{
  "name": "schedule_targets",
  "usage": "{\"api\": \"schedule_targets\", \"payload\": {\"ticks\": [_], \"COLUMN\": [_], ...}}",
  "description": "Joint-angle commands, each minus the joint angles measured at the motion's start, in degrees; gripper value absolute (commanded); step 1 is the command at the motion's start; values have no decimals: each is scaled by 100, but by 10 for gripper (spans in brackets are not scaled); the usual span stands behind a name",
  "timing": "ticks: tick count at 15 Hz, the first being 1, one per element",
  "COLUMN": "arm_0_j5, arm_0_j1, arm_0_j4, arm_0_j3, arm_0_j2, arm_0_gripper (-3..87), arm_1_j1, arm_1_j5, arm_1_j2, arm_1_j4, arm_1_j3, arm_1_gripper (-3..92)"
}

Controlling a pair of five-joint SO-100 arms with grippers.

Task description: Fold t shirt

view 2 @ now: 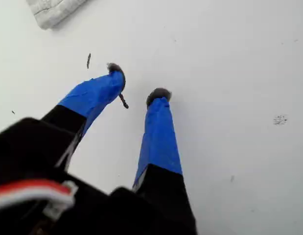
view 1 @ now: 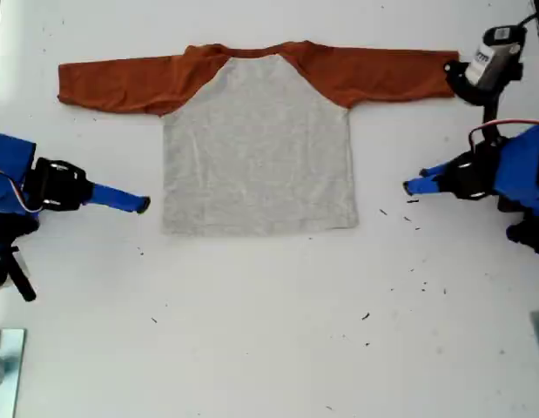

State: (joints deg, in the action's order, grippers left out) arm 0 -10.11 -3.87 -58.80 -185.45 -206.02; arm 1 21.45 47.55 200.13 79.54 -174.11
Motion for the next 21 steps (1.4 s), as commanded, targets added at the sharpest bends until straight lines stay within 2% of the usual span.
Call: {"api": "schedule_targets", "payload": {"ticks": [1,2,3,4,5,6,8,10,15,17,19,20,21], "arm_0_j5": [-26,-18,-18,-18,-18,-18,-79,-185,-167,-167,-167,-167,-167], "arm_0_j1": [-79,-220,-492,-712,-738,-668,-519,-404,-9,-53,-9,9,9], "arm_0_j4": [26,18,18,9,9,9,9,26,18,18,18,18,18], "arm_0_j3": [-70,-70,-70,-70,-70,-70,-70,-70,-70,-70,-70,-70,-70], "arm_0_j2": [-44,-44,-44,-44,-44,-44,-44,-44,-44,-44,-44,-44,-44], "arm_0_gripper": [135,135,135,135,135,128,98,-2,-3,-3,-3,-3,-3], "arm_1_j1": [-413,-475,-396,-466,-606,-650,-633,141,3111,3929,4526,4720,4843], "arm_1_j5": [-3621,-4210,-3806,-3841,-4052,-3762,-3867,-3129,132,993,1477,1529,1617], "arm_1_j2": [70,70,70,70,70,70,62,-545,-5379,-6521,-7207,-7356,-7497], "arm_1_j4": [-79,-79,-79,-79,-211,-378,-167,308,1731,1925,1969,1960,1978], "arm_1_j3": [-281,-281,-281,-281,-299,-211,255,1503,7022,8385,9044,9141,9229], "arm_1_gripper": [129,129,129,104,35,35,34,34,35,36,36,64,191]}}
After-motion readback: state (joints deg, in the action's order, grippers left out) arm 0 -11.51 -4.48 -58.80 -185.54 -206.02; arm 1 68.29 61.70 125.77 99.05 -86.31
